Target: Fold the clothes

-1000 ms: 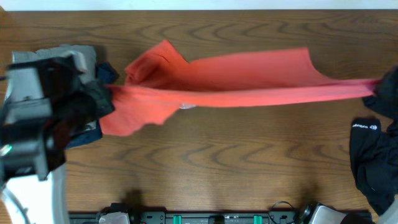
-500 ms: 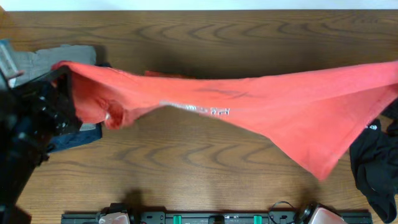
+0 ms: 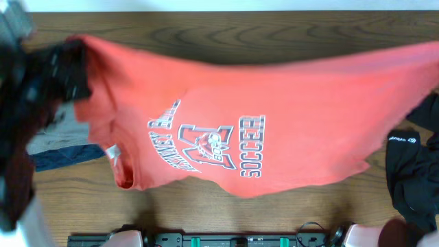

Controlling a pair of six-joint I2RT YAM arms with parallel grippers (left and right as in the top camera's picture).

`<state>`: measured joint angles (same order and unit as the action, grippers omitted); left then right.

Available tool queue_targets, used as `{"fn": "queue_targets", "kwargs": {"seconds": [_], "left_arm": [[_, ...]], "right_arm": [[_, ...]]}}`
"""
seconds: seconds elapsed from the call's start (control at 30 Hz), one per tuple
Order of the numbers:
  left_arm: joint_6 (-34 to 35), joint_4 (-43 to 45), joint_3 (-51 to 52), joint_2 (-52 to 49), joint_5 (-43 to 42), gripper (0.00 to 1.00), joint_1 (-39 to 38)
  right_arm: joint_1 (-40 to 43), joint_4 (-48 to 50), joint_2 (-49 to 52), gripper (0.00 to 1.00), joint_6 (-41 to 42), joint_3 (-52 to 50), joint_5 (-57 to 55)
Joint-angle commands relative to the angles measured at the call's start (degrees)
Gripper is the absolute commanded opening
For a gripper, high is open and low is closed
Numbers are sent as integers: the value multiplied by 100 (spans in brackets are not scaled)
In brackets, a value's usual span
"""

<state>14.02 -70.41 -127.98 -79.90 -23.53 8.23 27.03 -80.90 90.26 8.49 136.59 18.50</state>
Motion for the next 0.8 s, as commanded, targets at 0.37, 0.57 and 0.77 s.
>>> {"fn": "queue_targets", "kwargs": {"seconds": [0.37, 0.57, 0.77], "left_arm": [[-66, 2218, -28, -3056, 358, 6, -505], [382, 3366, -739, -3073, 433, 6, -505], [509, 2981, -2190, -3036, 793, 6, -450]], "right_arm": [[-1051, 2492, 2455, 1, 804, -15, -157], [-1204, 3508, 2352, 2, 1283, 605, -684], [-1169, 2726, 2310, 1, 1189, 1602, -1803]]}}
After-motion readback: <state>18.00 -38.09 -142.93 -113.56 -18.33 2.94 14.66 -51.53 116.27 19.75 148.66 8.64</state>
